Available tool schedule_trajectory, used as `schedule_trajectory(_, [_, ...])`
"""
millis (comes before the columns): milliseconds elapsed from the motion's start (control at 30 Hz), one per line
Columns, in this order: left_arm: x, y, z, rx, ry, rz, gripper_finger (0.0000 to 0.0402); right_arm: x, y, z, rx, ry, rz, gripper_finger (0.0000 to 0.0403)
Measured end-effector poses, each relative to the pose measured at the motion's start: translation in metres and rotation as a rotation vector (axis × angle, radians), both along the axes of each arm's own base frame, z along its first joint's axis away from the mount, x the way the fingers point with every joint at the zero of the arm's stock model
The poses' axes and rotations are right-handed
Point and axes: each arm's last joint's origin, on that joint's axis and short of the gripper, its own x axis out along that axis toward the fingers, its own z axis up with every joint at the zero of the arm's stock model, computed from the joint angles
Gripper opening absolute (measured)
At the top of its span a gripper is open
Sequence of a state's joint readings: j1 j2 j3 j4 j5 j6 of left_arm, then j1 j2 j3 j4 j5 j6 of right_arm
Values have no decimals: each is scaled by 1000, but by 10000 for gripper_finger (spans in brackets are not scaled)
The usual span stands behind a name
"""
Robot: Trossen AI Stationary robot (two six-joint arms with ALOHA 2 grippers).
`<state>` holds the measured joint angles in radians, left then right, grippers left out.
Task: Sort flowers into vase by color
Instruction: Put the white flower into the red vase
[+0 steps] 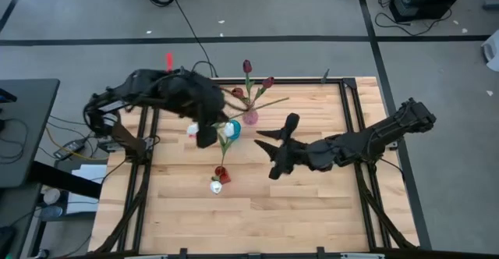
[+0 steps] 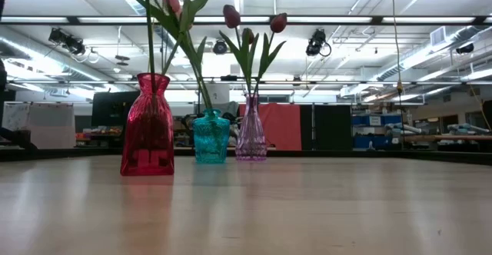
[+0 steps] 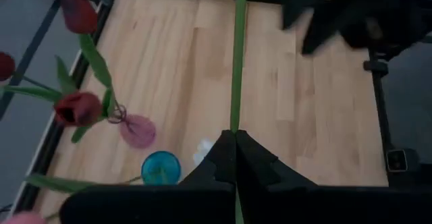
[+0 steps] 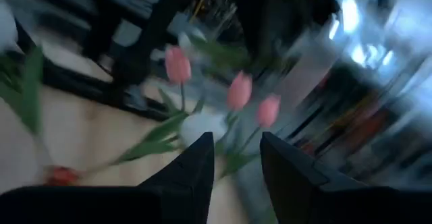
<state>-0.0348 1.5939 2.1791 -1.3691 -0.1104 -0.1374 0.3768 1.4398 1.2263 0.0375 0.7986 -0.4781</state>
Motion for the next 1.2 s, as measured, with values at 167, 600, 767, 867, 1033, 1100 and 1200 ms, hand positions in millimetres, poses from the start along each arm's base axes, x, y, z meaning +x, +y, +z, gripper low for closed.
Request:
schedule_trajectory(167, [23, 13, -7, -96, 18, -38, 2, 25, 8, -10, -533, 146, -26, 132])
schedule_trajectory(600, [22, 19, -7, -173, 20, -19, 3, 62, 1, -26, -1079, 272, -255, 126])
schedule_trajectory(767, [21, 18, -6, -182, 14, -17, 3, 65, -11, -24, -1093, 269, -286, 111])
schedule_trajectory(867, [20, 18, -6, -181, 12, -18, 3, 66, -16, -22, -1116, 240, -274, 98])
schedule_trajectory(1033, [20, 18, -6, -168, 11, -30, 3, 68, -24, -22, -1124, 237, -276, 65])
schedule_trajectory(1100, [20, 18, -5, -162, 10, -36, 7, 69, -25, -23, -1123, 242, -278, 40])
schedule_trajectory(1200, [20, 17, -4, -165, 2, -54, 27, 69, -25, -24, -1127, 251, -272, 10])
